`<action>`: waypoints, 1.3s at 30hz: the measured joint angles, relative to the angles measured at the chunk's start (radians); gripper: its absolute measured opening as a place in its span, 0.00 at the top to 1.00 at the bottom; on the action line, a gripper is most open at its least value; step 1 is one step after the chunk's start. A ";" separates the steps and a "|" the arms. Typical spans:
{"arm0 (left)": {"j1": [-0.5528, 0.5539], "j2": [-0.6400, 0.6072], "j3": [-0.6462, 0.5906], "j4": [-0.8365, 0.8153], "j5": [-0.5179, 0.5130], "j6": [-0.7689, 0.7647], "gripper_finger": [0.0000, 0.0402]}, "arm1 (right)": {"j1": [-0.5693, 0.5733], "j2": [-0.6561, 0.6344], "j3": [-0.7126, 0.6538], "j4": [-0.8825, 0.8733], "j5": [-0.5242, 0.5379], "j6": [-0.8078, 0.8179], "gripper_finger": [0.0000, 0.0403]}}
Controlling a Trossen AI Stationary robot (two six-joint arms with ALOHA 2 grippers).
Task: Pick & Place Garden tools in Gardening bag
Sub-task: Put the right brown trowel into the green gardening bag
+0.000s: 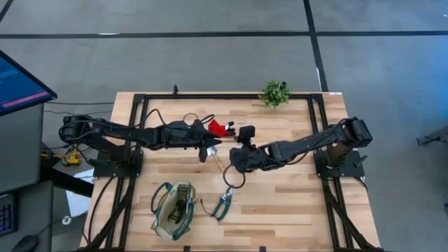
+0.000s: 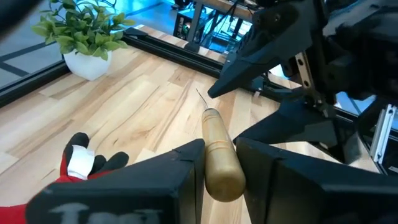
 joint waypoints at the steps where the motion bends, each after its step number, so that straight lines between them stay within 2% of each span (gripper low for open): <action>1: 0.000 -0.003 0.000 -0.003 0.005 0.014 0.87 | 0.005 0.000 0.000 -0.015 0.013 0.000 0.39; 6: 0.000 -0.049 0.001 -0.030 0.020 0.063 0.87 | 0.036 -0.004 0.000 -0.153 0.110 0.079 0.37; 10: 0.000 -0.136 0.000 -0.122 0.020 0.077 0.87 | 0.068 -0.046 -0.001 -0.346 0.142 0.247 0.41; 15: -0.022 -0.286 0.000 -0.339 0.020 0.071 0.87 | 0.104 -0.124 -0.006 -0.576 0.142 0.551 0.51; 19: -0.051 -0.410 0.000 -0.465 0.021 0.043 0.87 | 0.118 -0.184 -0.039 -0.639 0.142 0.731 0.66; 26: -0.123 -0.601 0.004 -0.576 0.084 -0.012 0.87 | 0.084 -0.252 -0.165 -0.624 0.142 0.869 0.97; 32: -0.199 -0.668 0.055 -0.741 0.093 -0.126 0.87 | 0.020 -0.259 -0.315 -0.573 0.093 0.992 0.94; 39: -0.303 -0.664 0.139 -0.955 0.131 -0.347 0.87 | -0.035 -0.259 -0.482 -0.300 0.040 1.007 0.99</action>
